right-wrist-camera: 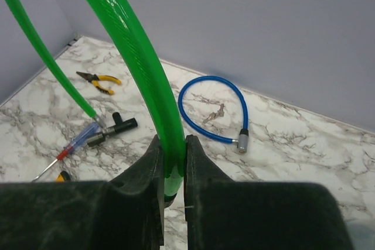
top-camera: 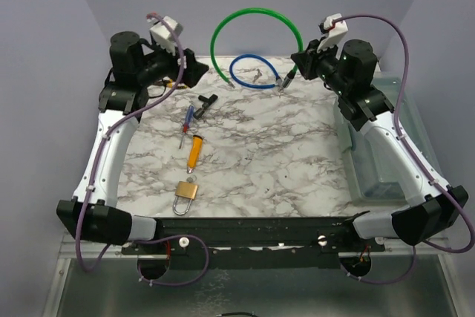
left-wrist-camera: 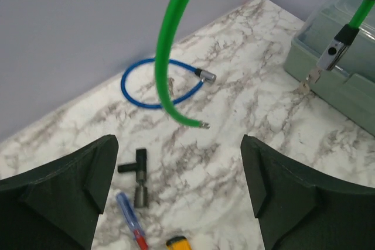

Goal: Lock with the key
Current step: Lock the lock.

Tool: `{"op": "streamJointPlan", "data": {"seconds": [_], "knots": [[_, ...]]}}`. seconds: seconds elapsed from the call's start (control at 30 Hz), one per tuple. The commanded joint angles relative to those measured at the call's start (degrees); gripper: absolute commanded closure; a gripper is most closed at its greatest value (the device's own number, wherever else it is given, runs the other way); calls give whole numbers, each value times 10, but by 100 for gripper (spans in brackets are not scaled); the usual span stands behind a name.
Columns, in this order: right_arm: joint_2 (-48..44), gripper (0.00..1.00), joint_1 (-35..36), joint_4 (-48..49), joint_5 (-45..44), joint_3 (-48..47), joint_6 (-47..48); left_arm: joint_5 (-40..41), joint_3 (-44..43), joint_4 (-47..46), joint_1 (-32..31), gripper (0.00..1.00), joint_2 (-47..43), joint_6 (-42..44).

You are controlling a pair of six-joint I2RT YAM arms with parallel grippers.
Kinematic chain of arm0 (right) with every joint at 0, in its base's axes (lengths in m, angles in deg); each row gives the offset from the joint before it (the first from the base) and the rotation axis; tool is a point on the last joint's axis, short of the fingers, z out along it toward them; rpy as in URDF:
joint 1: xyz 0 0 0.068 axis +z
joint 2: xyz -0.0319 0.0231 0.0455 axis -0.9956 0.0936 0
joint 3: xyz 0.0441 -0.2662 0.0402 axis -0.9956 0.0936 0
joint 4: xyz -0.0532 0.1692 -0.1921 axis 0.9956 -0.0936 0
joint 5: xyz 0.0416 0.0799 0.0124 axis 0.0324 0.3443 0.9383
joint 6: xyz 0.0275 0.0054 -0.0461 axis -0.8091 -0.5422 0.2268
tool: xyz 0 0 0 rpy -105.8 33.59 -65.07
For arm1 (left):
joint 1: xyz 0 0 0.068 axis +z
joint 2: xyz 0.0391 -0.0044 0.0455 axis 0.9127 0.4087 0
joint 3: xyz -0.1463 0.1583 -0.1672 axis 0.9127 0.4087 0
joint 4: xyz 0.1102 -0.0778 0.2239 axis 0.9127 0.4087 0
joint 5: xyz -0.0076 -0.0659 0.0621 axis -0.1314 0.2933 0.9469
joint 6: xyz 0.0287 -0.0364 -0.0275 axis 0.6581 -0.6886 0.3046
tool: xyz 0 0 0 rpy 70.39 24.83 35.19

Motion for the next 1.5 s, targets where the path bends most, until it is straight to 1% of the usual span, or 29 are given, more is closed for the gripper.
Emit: {"op": "streamJointPlan", "data": {"seconds": [0.0,0.1,0.17,0.2,0.3,0.37,0.47,0.67,0.8,0.97,1.07,1.3,1.4,1.47], "knots": [[-12,100,-6,63,30,-46,-36,-125,133,-125,72,8,-71,-214],[-8,100,-7,62,41,-64,-53,-116,264,-264,93,7,-139,-282],[-8,100,-7,60,56,-69,-62,-108,319,-314,95,7,-167,-292],[-8,100,-7,59,64,-70,-66,-115,329,-321,95,8,-169,-294],[-11,100,-7,59,90,-69,-76,-173,340,-326,94,13,-157,-302],[-13,100,-7,62,112,-68,-81,-192,346,-339,92,13,-149,-307],[-11,100,-7,62,141,-71,-92,-190,349,-371,92,14,-139,-304],[-4,100,-7,63,181,-85,-117,-168,345,-392,92,14,-120,-293],[-6,100,-7,63,202,-84,-131,-174,346,-413,87,18,-108,-298],[-5,100,-7,65,215,-79,-147,-190,334,-423,73,28,-88,-302],[-1,100,-7,64,213,-82,-151,-197,336,-428,70,29,-83,-300],[8,100,-7,62,207,-100,-152,-202,382,-430,70,29,-103,-280],[10,100,-7,62,206,-104,-151,-169,407,-411,71,31,-115,-270],[11,100,-7,63,206,-105,-149,-182,419,-400,72,32,-116,-265]]}}
